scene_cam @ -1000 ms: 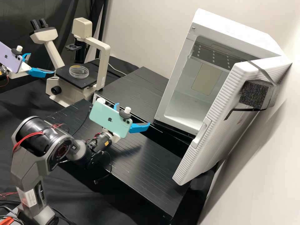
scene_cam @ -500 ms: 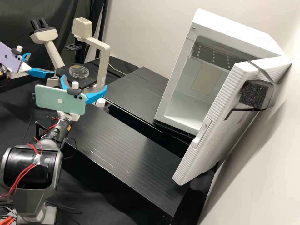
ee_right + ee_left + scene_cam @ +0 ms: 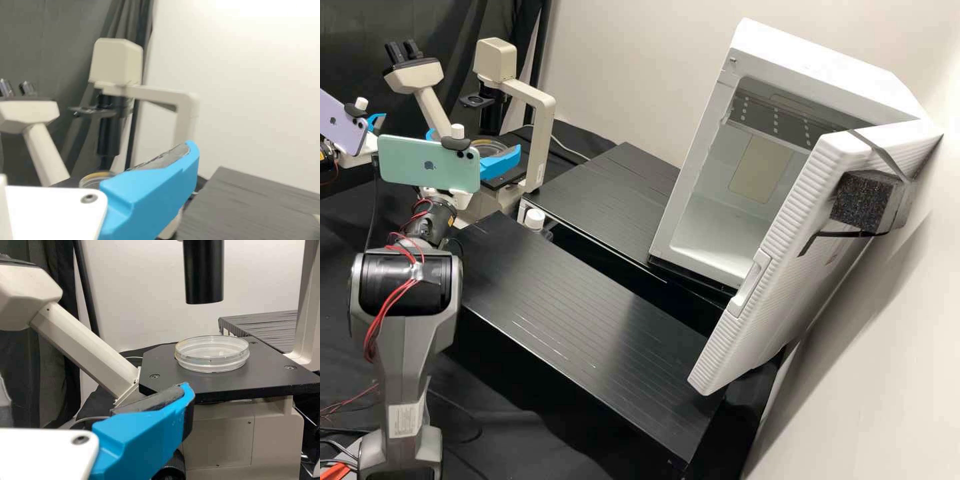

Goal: Move the petri dish to the bench.

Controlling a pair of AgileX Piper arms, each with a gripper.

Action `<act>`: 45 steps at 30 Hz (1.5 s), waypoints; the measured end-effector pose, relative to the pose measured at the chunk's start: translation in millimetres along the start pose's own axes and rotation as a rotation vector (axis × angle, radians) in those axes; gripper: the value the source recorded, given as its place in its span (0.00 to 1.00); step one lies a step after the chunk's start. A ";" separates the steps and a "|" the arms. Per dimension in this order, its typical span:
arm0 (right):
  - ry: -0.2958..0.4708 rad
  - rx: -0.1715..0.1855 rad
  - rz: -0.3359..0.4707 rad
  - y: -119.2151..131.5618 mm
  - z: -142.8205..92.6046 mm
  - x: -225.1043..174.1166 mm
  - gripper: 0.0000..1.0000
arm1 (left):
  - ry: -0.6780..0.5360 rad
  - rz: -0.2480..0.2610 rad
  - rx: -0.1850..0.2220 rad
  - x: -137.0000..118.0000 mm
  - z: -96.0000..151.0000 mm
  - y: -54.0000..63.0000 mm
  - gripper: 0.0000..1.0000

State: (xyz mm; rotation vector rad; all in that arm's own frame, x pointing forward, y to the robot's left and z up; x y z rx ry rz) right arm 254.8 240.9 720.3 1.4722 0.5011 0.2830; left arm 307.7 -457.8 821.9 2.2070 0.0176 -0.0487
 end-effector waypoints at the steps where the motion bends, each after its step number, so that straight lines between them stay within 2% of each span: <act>1: -0.002 -0.002 -0.007 -3.9 -0.3 5.9 1.00 | 0.000 0.000 0.000 0.0 0.0 0.0 1.00; 11: -0.059 -0.055 -0.109 -40.4 0.3 56.0 1.00 | 0.000 0.000 0.000 0.0 0.0 0.0 1.00; 19: -0.098 -0.074 -0.121 -50.2 -1.3 82.7 1.00 | 0.000 0.000 0.000 0.0 0.0 0.0 1.00; 26: -0.188 -0.053 -0.125 -60.3 10.0 95.9 1.00 | 0.000 0.000 0.000 0.0 0.0 0.0 1.00; 29: -0.204 -0.056 -0.139 -66.2 13.2 103.1 1.00 | 0.000 0.000 0.000 0.0 0.0 0.0 1.00; 34: -0.190 -0.087 -0.158 -71.9 10.2 115.2 1.00 | 0.000 0.000 0.000 0.0 0.0 0.0 1.00; 39: -0.204 -0.063 -0.181 -75.5 8.6 123.8 1.00 | 0.000 0.000 0.000 0.0 0.0 0.0 1.00; 45: -0.244 -0.001 -0.190 -80.5 13.2 131.9 1.00 | 0.000 -0.002 0.000 0.0 0.0 -0.2 1.00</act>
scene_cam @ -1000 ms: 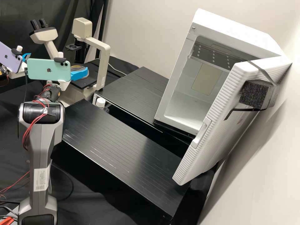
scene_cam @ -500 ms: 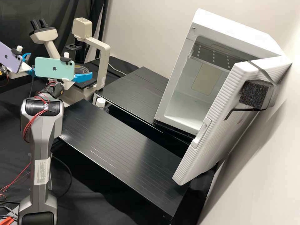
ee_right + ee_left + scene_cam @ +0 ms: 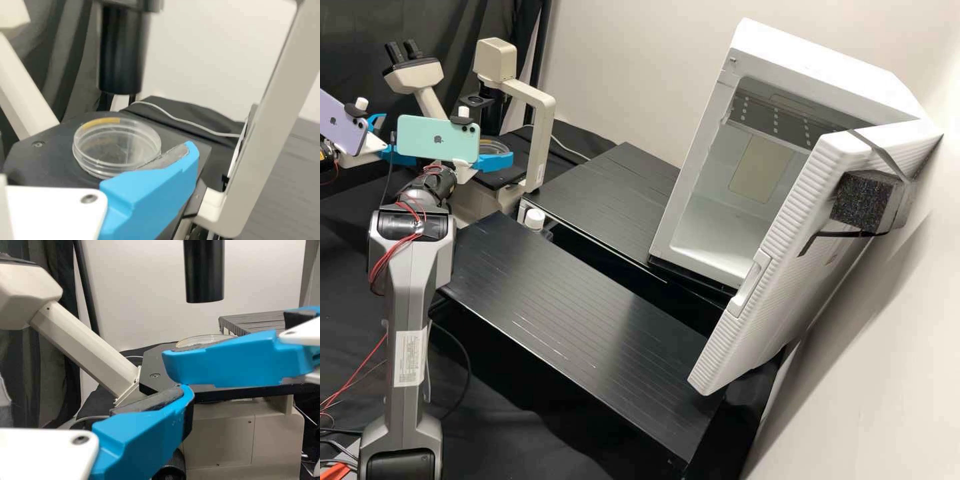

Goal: Move the petri dish to the bench.

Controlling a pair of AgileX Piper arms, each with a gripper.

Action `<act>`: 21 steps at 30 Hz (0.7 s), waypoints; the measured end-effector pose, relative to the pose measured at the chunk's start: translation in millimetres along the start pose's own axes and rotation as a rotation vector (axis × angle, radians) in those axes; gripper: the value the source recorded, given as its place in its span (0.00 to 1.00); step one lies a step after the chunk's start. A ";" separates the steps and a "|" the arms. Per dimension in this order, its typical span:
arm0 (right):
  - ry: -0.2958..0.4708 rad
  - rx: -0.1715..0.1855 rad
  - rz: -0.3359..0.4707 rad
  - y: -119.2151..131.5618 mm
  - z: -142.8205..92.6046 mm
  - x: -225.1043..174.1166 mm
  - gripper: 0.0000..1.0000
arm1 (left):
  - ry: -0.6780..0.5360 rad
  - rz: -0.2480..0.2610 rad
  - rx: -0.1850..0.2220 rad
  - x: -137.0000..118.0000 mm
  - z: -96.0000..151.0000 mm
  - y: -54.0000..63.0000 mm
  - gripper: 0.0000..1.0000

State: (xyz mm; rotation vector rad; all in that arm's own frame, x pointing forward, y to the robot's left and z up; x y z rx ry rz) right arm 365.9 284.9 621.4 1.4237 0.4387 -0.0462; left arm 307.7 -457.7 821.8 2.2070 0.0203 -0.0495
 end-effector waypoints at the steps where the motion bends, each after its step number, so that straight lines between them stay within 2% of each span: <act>1: -0.010 0.014 -0.005 -1.1 1.2 1.2 1.00 | 0.000 0.000 0.000 0.0 0.0 0.0 1.00; 8: -0.066 0.084 -0.020 -11.2 9.3 8.6 1.00 | -0.001 0.003 0.000 0.0 0.1 0.3 1.00; 13: -0.066 0.106 -0.009 -7.7 6.2 10.4 1.00 | -0.001 0.003 0.000 0.0 0.1 0.3 1.00; 16: -0.076 0.110 -0.003 -7.7 6.0 13.1 1.00 | -0.001 0.003 0.000 0.0 0.1 0.3 1.00; 21: -0.074 0.083 -0.006 -14.9 0.3 15.3 1.00 | -0.001 0.003 0.000 0.0 0.1 0.3 1.00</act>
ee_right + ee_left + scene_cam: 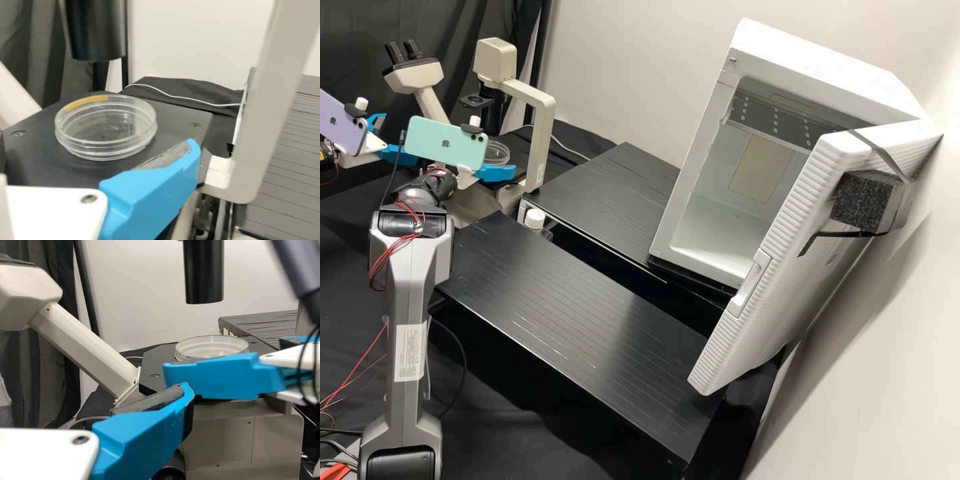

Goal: Move the petri dish to the bench.

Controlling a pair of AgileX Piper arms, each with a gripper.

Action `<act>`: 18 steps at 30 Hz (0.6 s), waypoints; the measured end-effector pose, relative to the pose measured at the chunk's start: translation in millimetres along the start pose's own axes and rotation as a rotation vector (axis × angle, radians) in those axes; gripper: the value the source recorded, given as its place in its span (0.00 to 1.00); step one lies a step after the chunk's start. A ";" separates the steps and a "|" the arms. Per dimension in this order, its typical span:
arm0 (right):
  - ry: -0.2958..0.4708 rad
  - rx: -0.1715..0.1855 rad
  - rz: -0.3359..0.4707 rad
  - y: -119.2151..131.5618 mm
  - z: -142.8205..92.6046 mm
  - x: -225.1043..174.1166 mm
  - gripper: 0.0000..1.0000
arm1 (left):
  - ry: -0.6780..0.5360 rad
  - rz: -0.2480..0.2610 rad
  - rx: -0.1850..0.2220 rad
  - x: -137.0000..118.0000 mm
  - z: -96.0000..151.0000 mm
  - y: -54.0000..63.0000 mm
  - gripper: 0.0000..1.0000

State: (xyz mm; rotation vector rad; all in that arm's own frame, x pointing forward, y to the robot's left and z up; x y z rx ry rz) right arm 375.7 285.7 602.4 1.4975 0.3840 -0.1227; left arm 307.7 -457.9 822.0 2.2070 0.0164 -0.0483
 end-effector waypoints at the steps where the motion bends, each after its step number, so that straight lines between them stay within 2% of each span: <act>1: 0.000 -0.005 -0.002 -2.5 -1.3 -0.1 1.00 | 0.000 0.000 0.000 0.0 0.0 0.0 1.00; 8: -0.008 -0.042 0.028 -8.6 -7.6 4.7 1.00 | 0.003 0.000 -0.002 0.0 -0.2 0.0 1.00; 12: -0.023 -0.050 0.034 -7.9 -9.2 8.2 1.00 | 0.003 0.000 -0.002 0.0 -0.2 0.0 1.00; 16: -0.023 -0.091 0.042 -9.8 -9.5 12.1 1.00 | 0.003 0.000 -0.002 0.0 -0.2 0.0 1.00; 18: -0.025 -0.092 0.042 -11.6 -9.0 14.1 1.00 | 0.003 0.000 -0.002 0.0 -0.2 0.0 1.00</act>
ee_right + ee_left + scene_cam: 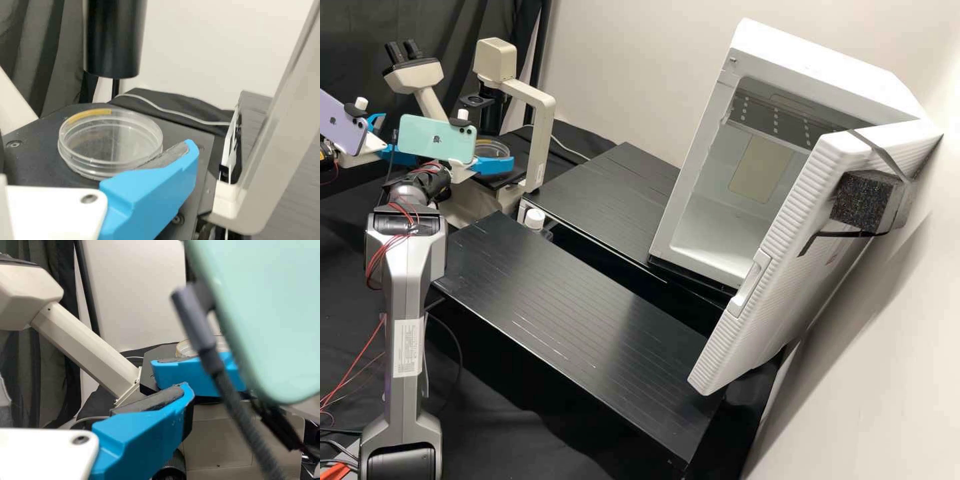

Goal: Move the petri dish to the bench.

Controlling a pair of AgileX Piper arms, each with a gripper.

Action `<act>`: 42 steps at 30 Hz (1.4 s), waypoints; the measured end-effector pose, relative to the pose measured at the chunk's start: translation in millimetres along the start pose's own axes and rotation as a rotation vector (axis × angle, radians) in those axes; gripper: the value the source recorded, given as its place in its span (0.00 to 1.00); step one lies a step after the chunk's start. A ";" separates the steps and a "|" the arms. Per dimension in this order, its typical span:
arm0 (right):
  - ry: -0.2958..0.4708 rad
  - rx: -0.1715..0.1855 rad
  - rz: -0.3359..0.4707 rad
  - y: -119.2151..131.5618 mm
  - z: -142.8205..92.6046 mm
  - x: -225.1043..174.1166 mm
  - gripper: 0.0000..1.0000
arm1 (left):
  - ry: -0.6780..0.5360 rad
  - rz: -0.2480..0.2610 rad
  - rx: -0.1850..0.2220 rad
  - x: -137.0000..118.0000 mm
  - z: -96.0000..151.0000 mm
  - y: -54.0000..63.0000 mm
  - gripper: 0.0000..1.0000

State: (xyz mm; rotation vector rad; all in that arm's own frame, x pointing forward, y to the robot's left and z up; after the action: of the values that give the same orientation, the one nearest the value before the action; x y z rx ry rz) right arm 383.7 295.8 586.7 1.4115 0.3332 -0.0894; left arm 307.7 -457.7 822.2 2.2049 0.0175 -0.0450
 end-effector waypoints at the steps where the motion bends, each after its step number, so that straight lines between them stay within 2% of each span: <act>1: -0.003 0.003 -0.001 -0.9 0.5 0.6 1.00 | 0.000 0.000 0.000 0.0 0.0 0.0 1.00; 6: -0.013 0.003 -0.007 -6.0 4.6 3.8 1.00 | 0.000 0.000 0.000 0.0 0.0 0.0 1.00; 9: -0.022 0.016 -0.014 -6.5 8.2 5.8 1.00 | 0.000 0.000 0.000 0.0 0.0 0.0 1.00; 15: -0.033 0.099 -0.057 -3.5 12.5 10.6 1.00 | 0.001 0.000 -0.001 0.0 -0.1 0.0 1.00; 21: -0.038 0.104 -0.074 -1.1 17.6 13.9 1.00 | 0.001 0.000 -0.001 0.0 -0.1 0.0 1.00; 32: -0.029 0.114 -0.064 2.9 13.0 15.5 1.00 | 0.001 0.000 -0.001 0.0 -0.1 0.0 1.00; 40: -0.037 0.099 -0.070 -1.3 14.9 18.2 1.00 | 0.001 0.000 -0.001 0.0 -0.1 0.0 1.00; 41: -0.036 0.099 -0.072 -1.2 14.5 18.3 0.00 | 0.001 0.000 -0.001 0.0 -0.1 0.0 1.00; 42: -0.036 0.099 -0.072 -1.2 14.5 18.3 0.00 | 0.001 0.000 -0.001 0.0 -0.1 0.0 1.00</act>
State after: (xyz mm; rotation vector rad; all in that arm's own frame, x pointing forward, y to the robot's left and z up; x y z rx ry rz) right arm 403.3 283.9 582.2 1.4941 0.3537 -0.1918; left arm 307.7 -457.7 822.3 2.2040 0.0179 -0.0436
